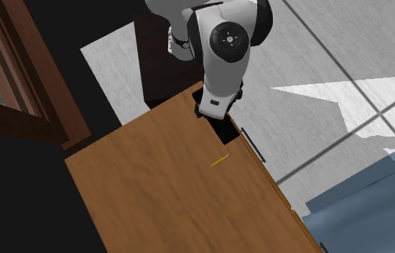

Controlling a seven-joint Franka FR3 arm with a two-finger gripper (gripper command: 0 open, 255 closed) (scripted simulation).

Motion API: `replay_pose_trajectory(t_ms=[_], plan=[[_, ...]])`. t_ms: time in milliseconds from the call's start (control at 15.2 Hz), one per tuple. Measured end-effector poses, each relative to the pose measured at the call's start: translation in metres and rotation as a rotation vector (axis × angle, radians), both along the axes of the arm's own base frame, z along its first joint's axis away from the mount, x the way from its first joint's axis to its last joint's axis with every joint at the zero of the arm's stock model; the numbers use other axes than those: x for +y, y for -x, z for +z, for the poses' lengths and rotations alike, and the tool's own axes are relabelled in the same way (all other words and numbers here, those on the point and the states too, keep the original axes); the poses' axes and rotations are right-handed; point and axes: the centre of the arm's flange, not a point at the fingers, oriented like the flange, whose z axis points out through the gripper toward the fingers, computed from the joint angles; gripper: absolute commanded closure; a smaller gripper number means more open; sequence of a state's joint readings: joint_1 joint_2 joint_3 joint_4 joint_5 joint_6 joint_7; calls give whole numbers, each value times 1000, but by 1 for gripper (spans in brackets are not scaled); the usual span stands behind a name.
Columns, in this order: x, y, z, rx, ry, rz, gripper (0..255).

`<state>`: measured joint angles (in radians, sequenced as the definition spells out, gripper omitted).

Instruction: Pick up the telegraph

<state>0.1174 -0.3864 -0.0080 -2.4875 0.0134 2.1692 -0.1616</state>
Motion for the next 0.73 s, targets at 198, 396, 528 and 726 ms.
replay_pose_trajectory(t_ms=[198,396,528,726], plan=[[0,0,-2,0,0,0,255],[0,0,-2,-1,0,0,255],[0,0,-2,-1,0,0,255],[-1,0,0,0,0,0,255]])
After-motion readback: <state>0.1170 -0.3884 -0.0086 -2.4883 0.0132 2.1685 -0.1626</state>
